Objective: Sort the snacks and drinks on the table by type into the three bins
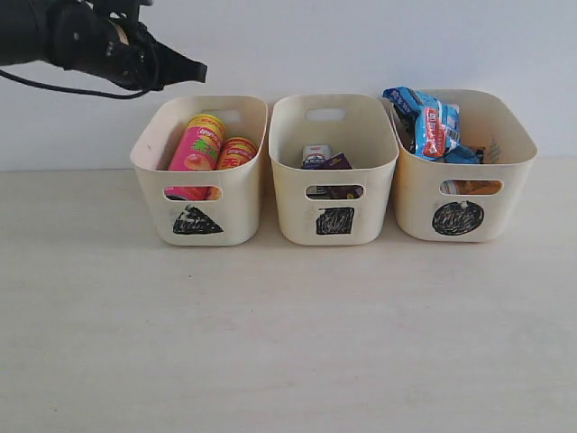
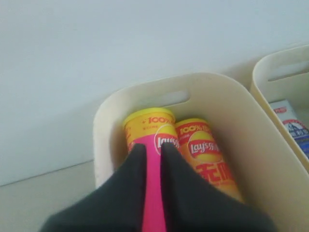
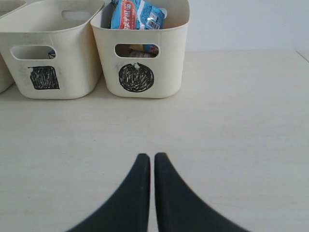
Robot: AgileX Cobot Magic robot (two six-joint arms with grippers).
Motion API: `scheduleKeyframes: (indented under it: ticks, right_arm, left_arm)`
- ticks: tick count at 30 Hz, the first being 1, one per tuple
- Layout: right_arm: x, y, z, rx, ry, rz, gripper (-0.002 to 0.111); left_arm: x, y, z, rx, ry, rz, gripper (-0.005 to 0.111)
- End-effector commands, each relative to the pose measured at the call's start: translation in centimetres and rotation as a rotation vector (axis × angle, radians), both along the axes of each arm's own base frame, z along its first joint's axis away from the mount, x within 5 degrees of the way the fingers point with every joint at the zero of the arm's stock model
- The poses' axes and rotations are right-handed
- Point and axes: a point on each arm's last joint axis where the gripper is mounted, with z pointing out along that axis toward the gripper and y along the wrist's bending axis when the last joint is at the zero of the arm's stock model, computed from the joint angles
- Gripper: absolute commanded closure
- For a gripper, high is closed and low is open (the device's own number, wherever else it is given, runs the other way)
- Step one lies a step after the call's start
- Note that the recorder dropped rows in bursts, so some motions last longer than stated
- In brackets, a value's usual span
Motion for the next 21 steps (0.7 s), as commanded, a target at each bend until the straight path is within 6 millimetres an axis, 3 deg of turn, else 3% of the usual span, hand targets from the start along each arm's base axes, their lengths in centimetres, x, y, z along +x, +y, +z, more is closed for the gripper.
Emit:
scheduleKeyframes:
  ticks: [1,5,12,21]
  right_arm:
    - [0.0,0.0,-0.1,0.002,-0.002,-0.002,0.108]
    - [0.0,0.0,-0.1,0.002,-0.002,-0.002,0.108]
    - [0.0,0.0,-0.1,0.002,-0.002,-0.002,0.108]
    - [0.0,0.0,-0.1,0.002,-0.002,-0.002,0.108]
  left_arm:
    - [-2.1,1.2,2.8,0.08,0.074,0.029,0.103]
    - [-3.9,2.2,4.3,0.133,0.146,0.062,0.103]
    - [-9.0,3.7,4.1,0.17,0.206,0.045,0.103]
    - [-18.0,6.1,3.0,0.132,0.19,0.04,0.103]
